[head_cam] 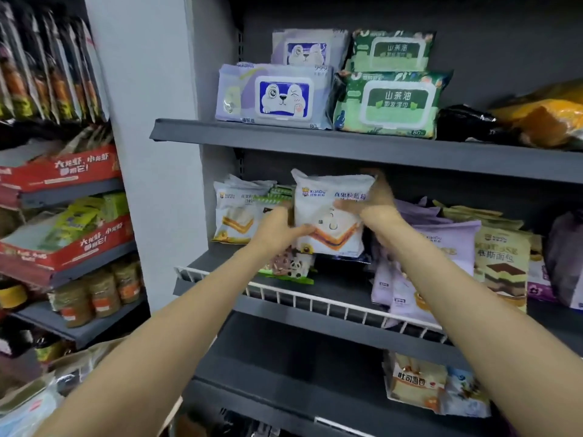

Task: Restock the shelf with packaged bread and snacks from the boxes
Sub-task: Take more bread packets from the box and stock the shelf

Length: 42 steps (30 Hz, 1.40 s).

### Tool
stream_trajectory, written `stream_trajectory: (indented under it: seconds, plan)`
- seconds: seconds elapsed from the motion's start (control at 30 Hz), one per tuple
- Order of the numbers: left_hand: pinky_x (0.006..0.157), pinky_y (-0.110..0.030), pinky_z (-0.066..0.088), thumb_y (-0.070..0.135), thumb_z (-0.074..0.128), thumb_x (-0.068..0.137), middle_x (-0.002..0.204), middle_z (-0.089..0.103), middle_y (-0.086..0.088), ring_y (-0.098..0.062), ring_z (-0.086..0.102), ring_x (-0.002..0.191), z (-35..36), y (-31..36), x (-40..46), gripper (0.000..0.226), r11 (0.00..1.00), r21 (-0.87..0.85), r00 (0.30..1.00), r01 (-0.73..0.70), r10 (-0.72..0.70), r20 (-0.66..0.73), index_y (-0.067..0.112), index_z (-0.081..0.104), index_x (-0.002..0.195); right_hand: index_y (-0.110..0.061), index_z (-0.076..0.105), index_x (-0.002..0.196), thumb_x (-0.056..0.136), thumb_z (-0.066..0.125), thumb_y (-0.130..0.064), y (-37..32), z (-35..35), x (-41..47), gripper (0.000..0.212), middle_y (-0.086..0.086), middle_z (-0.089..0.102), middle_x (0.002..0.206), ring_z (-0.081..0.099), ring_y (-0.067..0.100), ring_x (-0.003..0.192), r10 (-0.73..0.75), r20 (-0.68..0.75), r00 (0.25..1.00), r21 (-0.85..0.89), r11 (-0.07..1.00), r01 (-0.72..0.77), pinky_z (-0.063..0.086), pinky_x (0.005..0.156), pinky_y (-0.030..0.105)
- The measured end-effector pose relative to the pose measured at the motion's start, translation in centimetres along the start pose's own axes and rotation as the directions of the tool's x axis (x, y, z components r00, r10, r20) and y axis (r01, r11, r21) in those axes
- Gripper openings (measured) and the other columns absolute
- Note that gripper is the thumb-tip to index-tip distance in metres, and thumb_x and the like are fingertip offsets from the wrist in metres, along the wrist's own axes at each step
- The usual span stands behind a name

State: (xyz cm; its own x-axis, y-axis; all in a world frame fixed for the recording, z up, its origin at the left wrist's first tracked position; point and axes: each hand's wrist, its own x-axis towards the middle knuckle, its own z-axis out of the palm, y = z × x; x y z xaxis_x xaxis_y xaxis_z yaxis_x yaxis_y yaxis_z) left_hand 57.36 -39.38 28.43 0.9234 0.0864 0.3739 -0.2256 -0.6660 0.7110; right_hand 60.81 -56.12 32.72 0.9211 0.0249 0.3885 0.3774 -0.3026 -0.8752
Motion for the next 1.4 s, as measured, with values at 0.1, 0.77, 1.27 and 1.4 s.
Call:
stream_trajectory:
  seconds: [0.1, 0.77, 1.27, 1.4]
  plan:
    - [0.107, -0.041, 0.032, 0.042, 0.071, 0.078, 0.149, 0.031, -0.013, -0.029, 0.031, 0.137, -0.8, -1.1, 2.4, 0.085, 0.825, 0.563, 0.999, -0.042, 0.048, 0.005, 0.011, 0.027, 0.144, -0.013, 0.024, 0.144, 0.086, 0.065, -0.014, -0.3, 0.8, 1.5, 0.071, 0.021, 0.054, 0.130, 0.053, 0.038, 0.118, -0.034, -0.138, 0.990, -0.487, 0.872, -0.038, 0.048, 0.090, 0.042]
    - [0.114, -0.062, 0.009, 0.044, 0.084, 0.060, 0.152, 0.012, -0.007, -0.029, 0.010, 0.143, -0.6, -5.0, 6.5, 0.135, 0.537, 0.780, 0.930, -0.320, 0.020, 0.367, 0.022, -0.016, 0.149, -0.013, 0.022, 0.145, 0.090, 0.058, -0.019, 8.6, 6.0, 7.2, 0.066, 0.037, -0.002, 0.149, 0.007, 0.047, 0.140, 0.051, -0.090, 0.995, -0.869, 0.483, -0.104, 0.017, 0.115, 0.043]
    - [0.120, -0.046, -0.001, 0.045, 0.075, 0.071, 0.159, -0.012, -0.002, -0.024, -0.008, 0.147, -1.2, -5.9, 5.1, 0.118, 0.617, 0.698, 0.926, -0.364, 0.157, 0.344, 0.023, -0.009, 0.150, -0.010, 0.010, 0.151, 0.089, 0.058, -0.009, 8.8, 6.9, 5.0, 0.078, 0.009, 0.001, 0.159, 0.000, 0.025, 0.148, -0.003, 0.190, 0.982, -0.697, 0.704, 0.137, 0.010, 0.120, 0.034]
    - [0.108, -0.038, 0.029, 0.026, 0.062, 0.086, 0.149, 0.031, -0.007, -0.026, 0.028, 0.137, -2.2, -5.4, 2.4, 0.065, 0.717, 0.651, 0.965, -0.250, 0.238, 0.108, 0.017, 0.033, 0.143, -0.009, 0.049, 0.132, 0.087, 0.048, 0.001, 5.1, 6.8, 1.1, 0.046, 0.014, 0.039, 0.143, 0.037, 0.031, 0.131, -0.234, 0.004, 0.972, -0.562, 0.804, 0.195, 0.033, 0.105, 0.034]
